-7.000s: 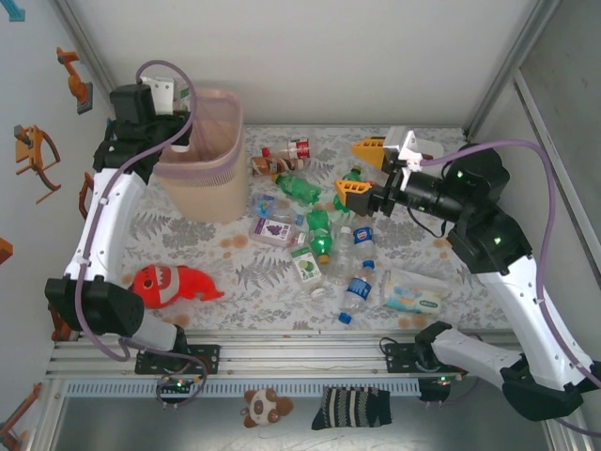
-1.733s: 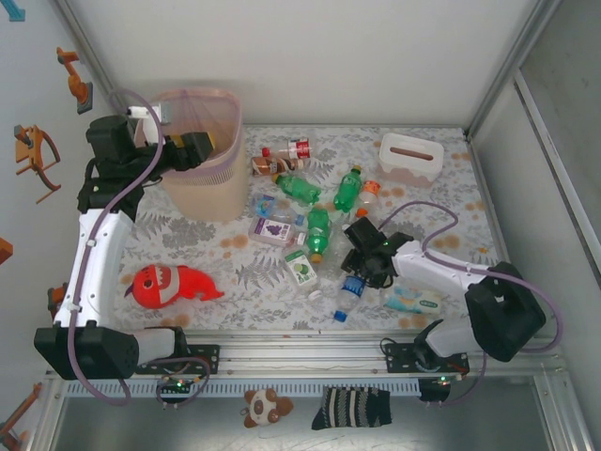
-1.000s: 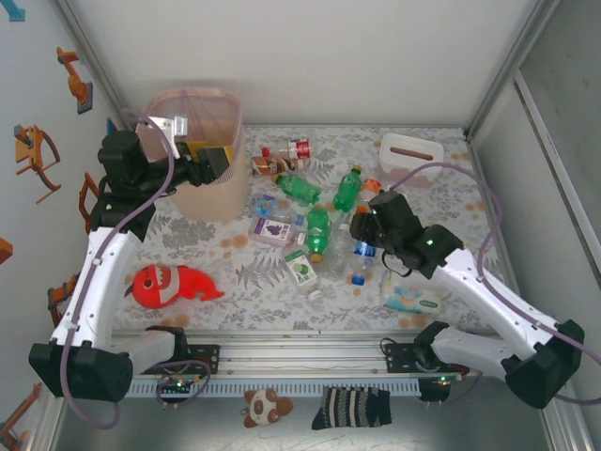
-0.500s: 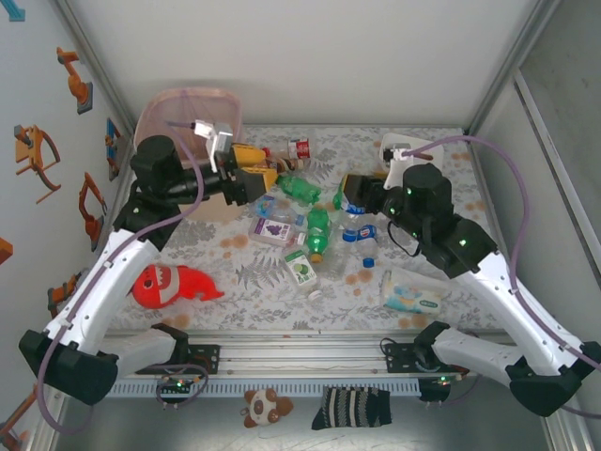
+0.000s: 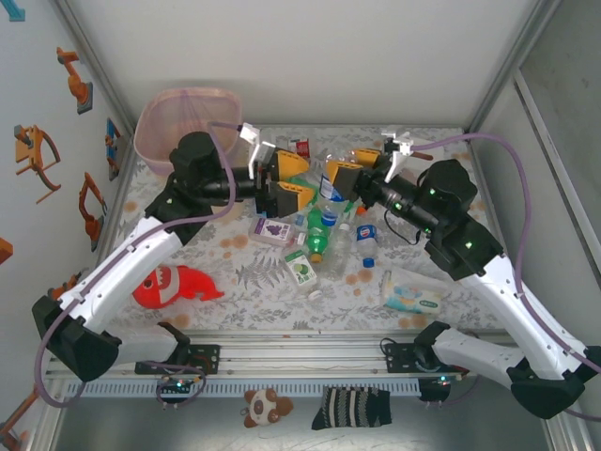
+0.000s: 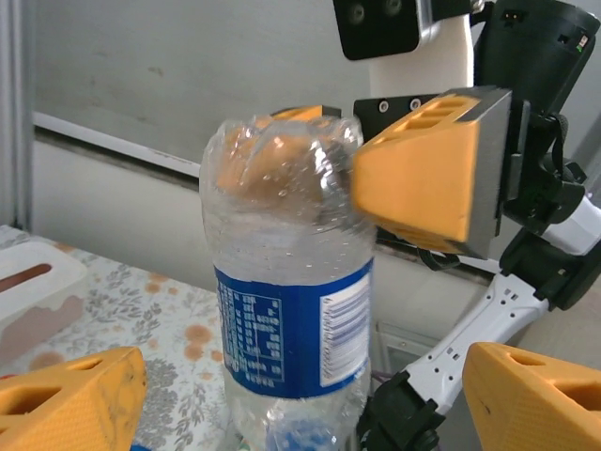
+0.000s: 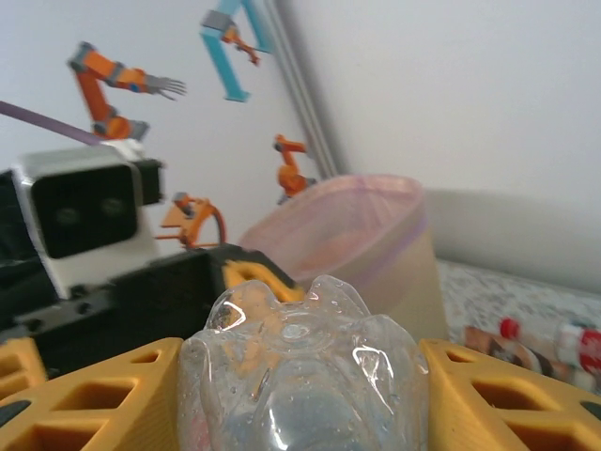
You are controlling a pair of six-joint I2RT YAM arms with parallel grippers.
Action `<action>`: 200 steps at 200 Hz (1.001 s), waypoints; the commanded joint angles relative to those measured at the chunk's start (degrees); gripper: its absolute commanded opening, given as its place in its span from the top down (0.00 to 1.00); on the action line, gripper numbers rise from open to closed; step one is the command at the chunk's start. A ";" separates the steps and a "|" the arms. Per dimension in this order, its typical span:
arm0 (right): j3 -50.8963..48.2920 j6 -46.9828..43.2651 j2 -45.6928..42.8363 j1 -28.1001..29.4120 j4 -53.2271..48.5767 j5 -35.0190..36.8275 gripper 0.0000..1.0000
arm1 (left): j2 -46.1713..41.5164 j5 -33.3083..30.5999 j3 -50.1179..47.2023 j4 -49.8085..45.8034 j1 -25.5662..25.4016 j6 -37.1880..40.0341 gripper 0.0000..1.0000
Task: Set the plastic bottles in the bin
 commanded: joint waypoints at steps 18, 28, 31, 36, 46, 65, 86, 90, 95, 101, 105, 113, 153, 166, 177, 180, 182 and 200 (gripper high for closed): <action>1.99 -0.46 -0.24 0.35 9.45 -9.08 0.54 | 2.17 3.82 3.88 1.65 -2.71 1.38 0.12; 2.07 -0.27 -0.24 0.35 10.35 -10.48 0.54 | 2.76 4.50 4.36 1.74 -3.29 1.26 0.13; 2.09 -0.21 -0.16 0.35 10.55 -10.83 0.54 | 2.92 4.74 4.45 1.88 -3.45 1.25 0.13; 2.16 -0.11 -0.17 0.35 10.80 -11.31 0.54 | 3.07 4.98 4.63 2.06 -3.72 1.21 0.13; 2.25 0.20 -0.06 0.32 11.29 -12.14 0.54 | 3.47 5.83 4.89 2.58 -4.18 0.87 0.14; 2.26 0.81 -0.06 0.33 12.17 -13.29 0.54 | 3.99 7.86 5.08 4.54 -4.65 -0.33 0.17; 2.16 1.49 -0.15 0.35 12.82 -13.80 0.54 | 4.07 8.65 5.08 5.93 -4.89 -1.47 0.23; 2.16 1.57 -0.23 0.35 12.79 -13.92 0.54 | 4.05 8.72 5.08 6.00 -4.93 -1.51 0.24; 2.12 1.65 -0.32 0.35 12.92 -14.06 0.54 | 4.04 8.81 5.08 6.30 -4.92 -1.56 0.25; 2.10 1.74 -0.37 0.39 12.97 -14.23 0.54 | 3.88 8.83 5.08 6.53 -4.96 -1.56 0.27; 2.03 1.87 -0.41 0.35 13.06 -14.22 0.54 | 3.82 8.91 5.08 6.49 -4.98 -1.56 0.28; 1.99 1.94 -0.50 0.35 13.06 -14.26 0.54 | 3.73 8.90 5.01 6.66 -4.97 -1.56 0.30; 1.80 2.75 -0.55 0.39 13.44 -14.42 0.54 | 3.15 8.96 4.64 6.89 -4.96 -1.30 0.39; 1.57 3.12 -0.59 0.44 13.64 -14.33 0.54 | 3.02 9.08 4.64 6.93 -5.01 -1.21 0.41; 1.51 3.30 -0.60 0.44 13.71 -14.29 0.54 | 2.95 9.12 4.56 6.98 -5.02 -1.06 0.42; 1.49 3.36 -0.66 0.44 13.73 -14.25 0.54 | 2.88 9.10 4.55 7.01 -5.03 -0.99 0.43; 1.47 3.38 -0.67 0.41 13.71 -14.21 0.54 | 2.85 9.10 4.51 7.00 -5.02 -0.96 0.43; 1.45 3.41 -0.77 0.43 13.51 -13.90 0.52 | 2.66 9.01 4.55 6.35 -4.93 -0.32 0.44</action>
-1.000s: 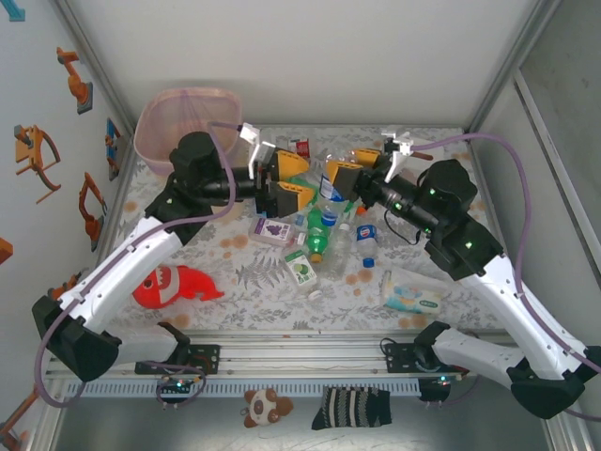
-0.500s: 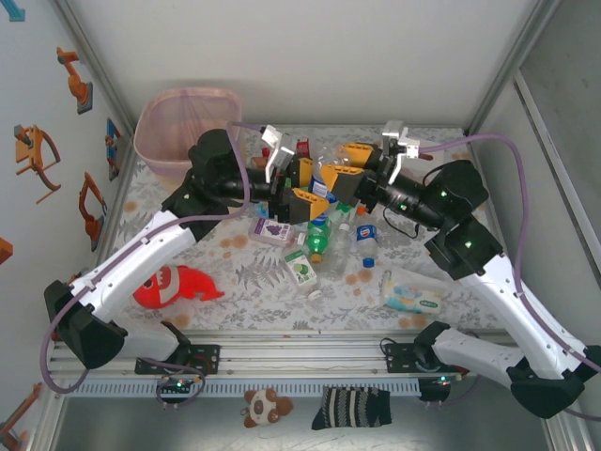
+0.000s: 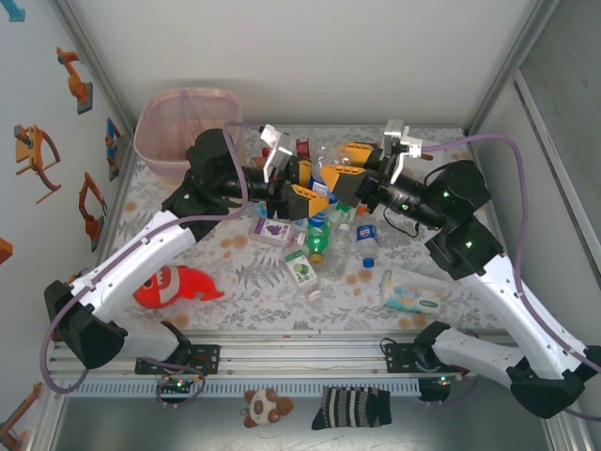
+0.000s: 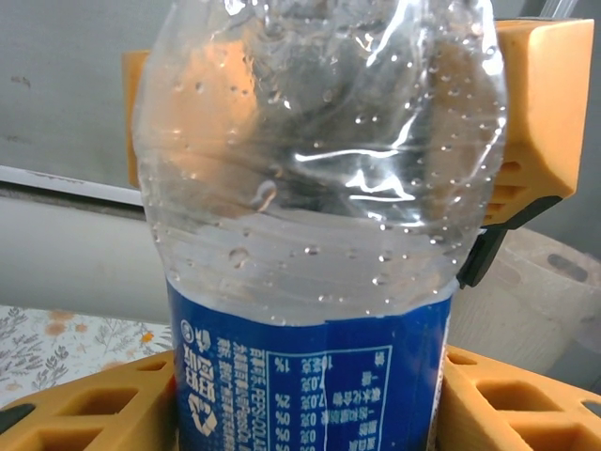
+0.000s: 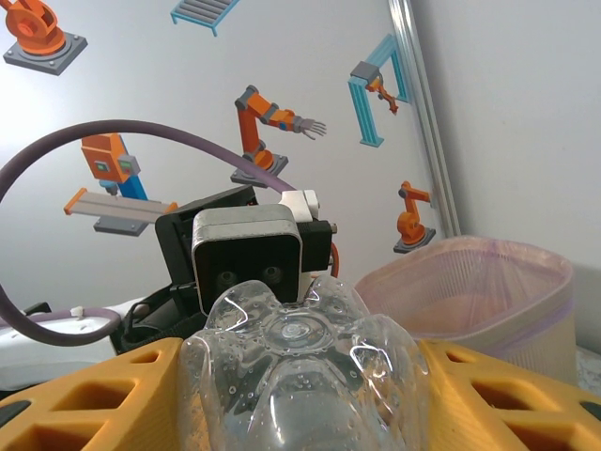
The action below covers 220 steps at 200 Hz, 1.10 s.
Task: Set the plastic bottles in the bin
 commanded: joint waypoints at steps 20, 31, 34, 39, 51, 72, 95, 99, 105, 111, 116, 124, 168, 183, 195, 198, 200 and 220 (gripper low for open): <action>1.04 1.11 -1.21 0.44 2.49 -0.20 0.43 | -1.74 1.10 1.52 -0.11 -0.28 2.28 0.45; 0.95 1.02 -1.44 0.44 1.91 0.40 0.36 | -2.13 0.70 1.71 -1.34 -0.24 3.43 0.46; 0.87 1.07 -1.53 0.44 1.74 0.57 0.35 | -2.27 0.53 1.73 -1.71 -0.24 3.70 0.46; 0.80 1.03 -1.70 0.44 1.46 0.91 0.32 | -2.44 0.10 1.82 -2.46 -0.21 4.27 0.46; 0.73 1.05 -2.08 0.44 0.35 1.85 0.24 | -2.91 -0.66 1.91 -3.73 0.04 5.33 0.46; 0.51 0.43 -3.07 0.44 -1.71 3.31 0.22 | -3.79 -2.60 1.91 -5.88 0.73 6.79 0.46; 0.45 -1.28 -4.56 0.42 -4.73 5.55 0.22 | -4.94 -6.30 1.84 -8.92 1.83 8.61 0.47; 0.37 -1.63 -4.83 0.43 -5.19 5.92 0.22 | -5.24 -7.14 1.86 -9.56 2.02 9.00 0.46; 0.34 -2.15 -5.33 0.44 -5.88 6.44 0.22 | -5.62 -9.92 1.89 -10.64 2.36 9.50 0.46; 0.31 -2.57 -5.61 0.44 -6.76 7.06 0.22 | -6.00 -13.59 2.04 -12.09 2.67 9.85 0.47; 0.38 -2.94 -5.94 0.44 -7.38 7.61 0.22 | -6.16 -16.48 2.21 -13.32 2.94 10.11 0.47; 0.38 -3.46 -6.27 0.40 -8.29 8.38 0.22 | -6.48 -20.25 2.34 -14.73 3.64 10.31 0.48; -0.03 -4.27 -7.19 0.39 -10.23 10.40 0.22 | -7.50 -34.94 2.27 -18.79 7.40 8.95 0.50; -0.26 -4.14 -7.20 0.39 -10.36 10.82 0.22 | -7.69 -39.07 2.39 -19.23 8.81 7.36 0.50; -0.36 -4.18 -7.18 0.44 -10.51 11.15 0.22 | -7.56 -42.35 2.57 -19.15 9.84 5.70 0.50; -0.38 -4.18 -7.19 0.41 -10.44 11.23 0.22 | -7.52 -43.22 2.61 -19.08 10.19 5.20 0.50; -0.34 -4.18 -7.13 0.43 -10.49 11.27 0.22 | -7.47 -43.71 2.68 -19.06 10.32 4.85 0.50; -0.33 -4.27 -6.98 0.43 -10.52 11.52 0.22 | -6.34 -48.20 4.06 -19.57 12.56 1.24 0.53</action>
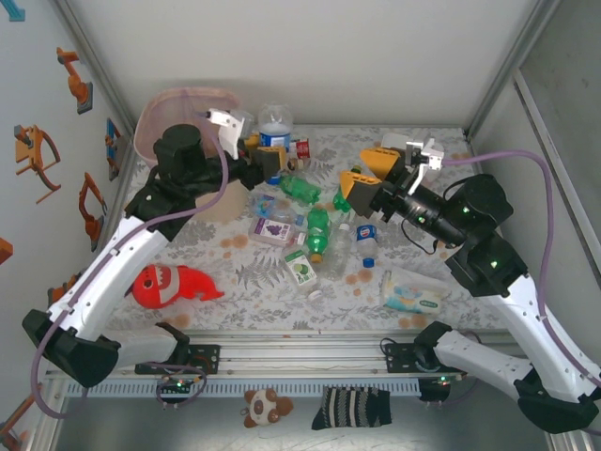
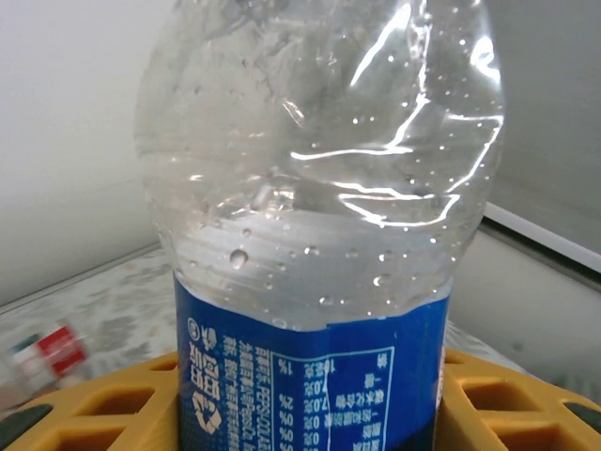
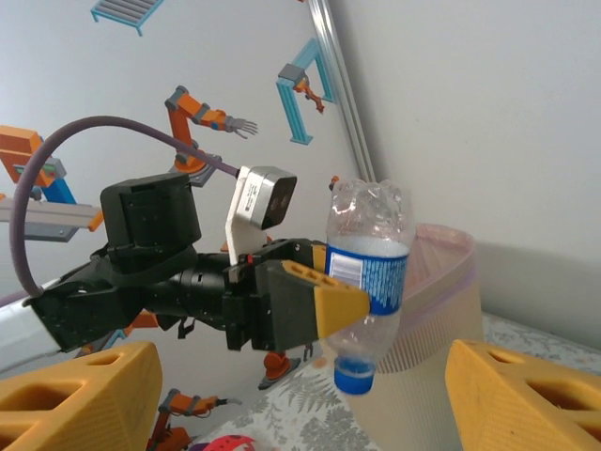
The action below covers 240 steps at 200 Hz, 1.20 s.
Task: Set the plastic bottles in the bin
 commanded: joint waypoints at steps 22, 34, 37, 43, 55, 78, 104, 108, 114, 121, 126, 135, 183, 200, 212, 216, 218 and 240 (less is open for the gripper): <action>-0.20 -0.77 -0.24 0.32 0.23 1.67 0.22 | 2.01 -13.50 5.65 -2.26 4.49 -8.15 0.58; -0.24 -0.65 -0.29 0.32 0.03 1.84 0.22 | 3.56 -14.32 7.24 -3.00 6.11 -10.02 0.58; -0.25 -0.63 -0.29 0.33 -0.07 1.88 0.22 | 3.97 -14.31 7.65 -3.18 6.51 -10.53 0.58; -0.19 -0.59 -0.37 0.33 -0.26 2.04 0.22 | 4.81 -14.71 8.64 -3.77 7.24 -11.36 0.58; -0.27 -0.63 -0.55 0.33 -0.56 2.30 0.23 | 6.15 -16.67 10.27 -4.21 8.42 -13.31 0.58; -0.38 -0.64 -1.17 0.33 -1.10 3.19 0.23 | 8.71 -26.14 12.53 -4.46 9.57 -18.74 0.59; -0.57 -0.62 -1.50 0.33 -1.71 4.00 0.22 | 12.95 -37.10 17.14 -8.10 10.49 -26.04 0.58; -0.58 -0.63 -1.60 0.30 -1.81 4.15 0.23 | 13.71 -38.00 17.95 -8.55 10.63 -26.71 0.58; -0.61 -0.64 -1.54 0.33 -2.03 4.23 0.23 | 14.82 -39.25 19.10 -9.09 10.84 -27.76 0.58; -0.62 -0.53 -1.57 0.33 -2.16 4.34 0.23 | 16.16 -40.62 20.53 -10.12 11.15 -29.39 0.58; -0.58 -0.54 -1.63 0.33 -2.29 4.39 0.23 | 17.08 -41.31 21.54 -10.77 11.48 -30.78 0.58; -0.62 -0.54 -1.62 0.32 -2.58 4.51 0.23 | 18.59 -41.99 23.00 -11.92 12.28 -33.51 0.58; -0.87 -0.54 -2.74 0.33 -3.87 5.92 0.23 | 26.20 -42.67 29.32 -18.61 17.94 -48.12 0.65; -0.83 -0.46 -2.96 0.28 -4.11 6.11 0.23 | 29.48 -41.67 31.49 -21.11 19.48 -52.63 0.64; -0.85 -0.46 -2.93 0.33 -4.37 6.28 0.23 | 31.71 -40.25 32.73 -22.75 20.53 -55.77 0.64; -0.85 -0.46 -2.93 0.33 -4.49 6.36 0.23 | 32.22 -39.65 33.12 -23.44 20.89 -56.88 0.64; -0.88 -0.46 -3.00 0.33 -4.53 6.37 0.23 | 32.64 -39.37 33.33 -23.72 21.04 -57.38 0.64; -1.00 -0.20 -3.15 0.33 -4.80 6.63 0.23 | 37.05 -35.36 35.53 -26.57 22.39 -62.08 0.62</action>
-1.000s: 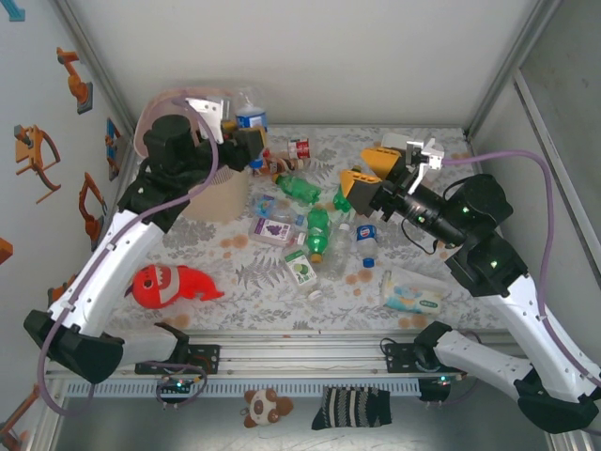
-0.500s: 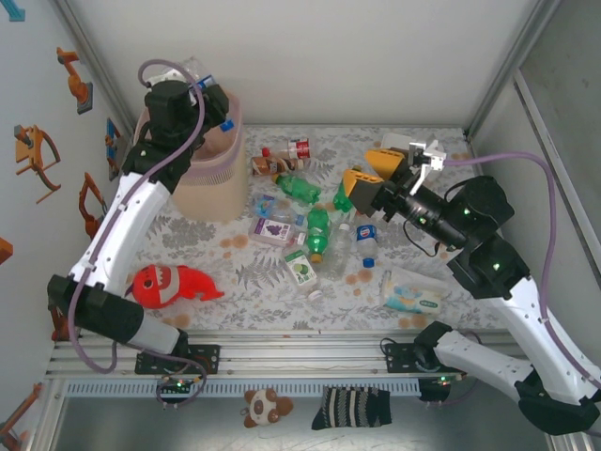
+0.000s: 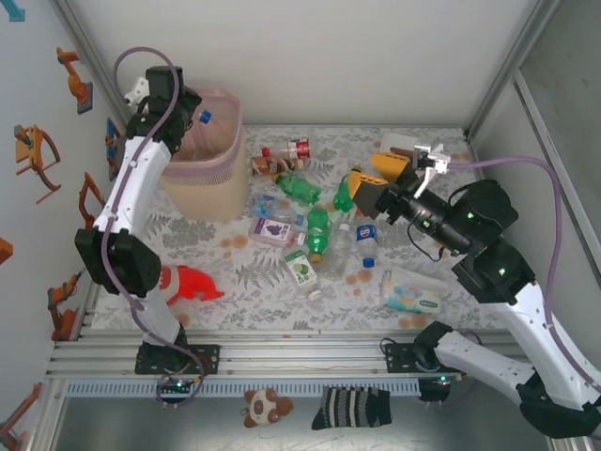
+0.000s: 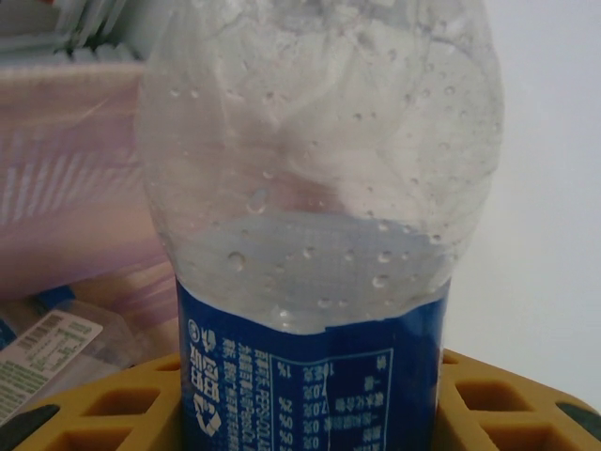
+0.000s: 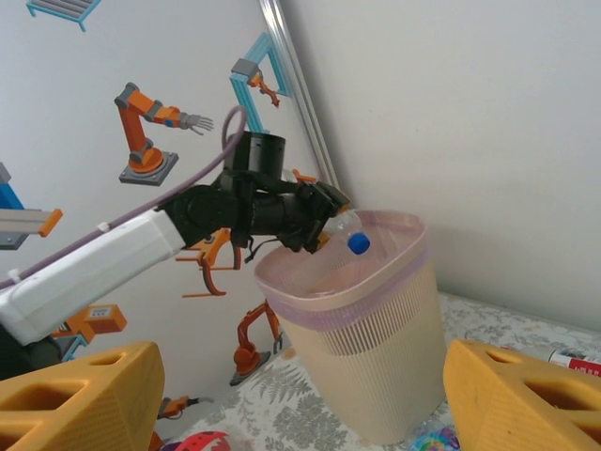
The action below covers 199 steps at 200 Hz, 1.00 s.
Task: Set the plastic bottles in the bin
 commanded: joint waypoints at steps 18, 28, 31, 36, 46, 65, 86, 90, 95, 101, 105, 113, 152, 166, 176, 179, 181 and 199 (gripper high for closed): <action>-0.85 0.04 -0.90 0.33 -0.19 1.45 0.23 | 6.95 7.77 4.25 -7.06 1.79 -11.77 0.59; -0.88 0.15 -0.83 0.33 -0.26 1.53 0.23 | 8.71 9.16 4.76 -7.35 1.96 -13.01 0.56; -0.87 0.20 -0.88 0.33 -0.26 1.54 0.23 | 9.12 9.48 4.94 -7.57 1.98 -13.37 0.55; -0.96 0.32 -0.84 0.28 -0.28 1.54 0.23 | 9.97 9.95 5.28 -8.20 2.06 -13.96 0.54; -0.94 0.54 -0.85 0.30 -0.30 1.54 0.23 | 11.50 10.82 6.03 -9.11 2.15 -15.00 0.53; -1.22 0.84 -1.16 0.33 -0.29 1.63 0.23 | 14.02 12.45 6.83 -10.05 2.45 -16.98 0.53; -1.55 1.00 -1.40 0.33 -0.48 1.88 0.23 | 15.82 14.08 6.64 -10.37 2.76 -19.36 0.53; -1.61 1.00 -1.40 0.33 -0.51 1.94 0.24 | 16.12 14.25 6.55 -10.45 2.76 -19.87 0.52; -1.64 1.03 -1.51 0.30 -0.53 2.03 0.24 | 16.44 14.52 6.58 -10.76 2.76 -20.48 0.52; -1.73 1.04 -1.62 0.26 -0.60 2.15 0.24 | 16.80 14.80 6.52 -11.12 2.76 -21.17 0.51; -1.81 1.08 -1.70 0.32 -0.61 2.20 0.24 | 16.99 14.90 6.51 -11.14 2.80 -21.40 0.50; -1.91 1.03 -1.77 0.33 -0.62 2.25 0.24 | 17.28 15.02 6.42 -11.35 2.85 -21.99 0.49; -2.16 1.12 -2.16 0.33 -1.00 2.84 0.24 | 17.61 17.28 5.53 -10.72 3.11 -24.20 0.35; -2.21 1.12 -2.21 0.33 -1.05 2.95 0.24 | 17.15 17.80 5.37 -10.39 3.12 -24.49 0.32; -2.19 1.08 -2.12 0.33 -1.14 2.95 0.24 | 16.52 17.66 5.29 -10.42 3.20 -24.66 0.30; -2.18 1.04 -2.14 0.33 -1.14 2.97 0.24 | 16.32 17.60 5.21 -10.41 3.19 -24.73 0.29; -2.17 1.03 -2.08 0.33 -1.14 2.95 0.24 | 16.20 17.52 5.15 -10.33 3.13 -24.75 0.29; -2.17 0.99 -2.04 0.33 -1.06 2.95 0.24 | 14.60 17.37 4.03 -9.25 3.20 -25.18 0.26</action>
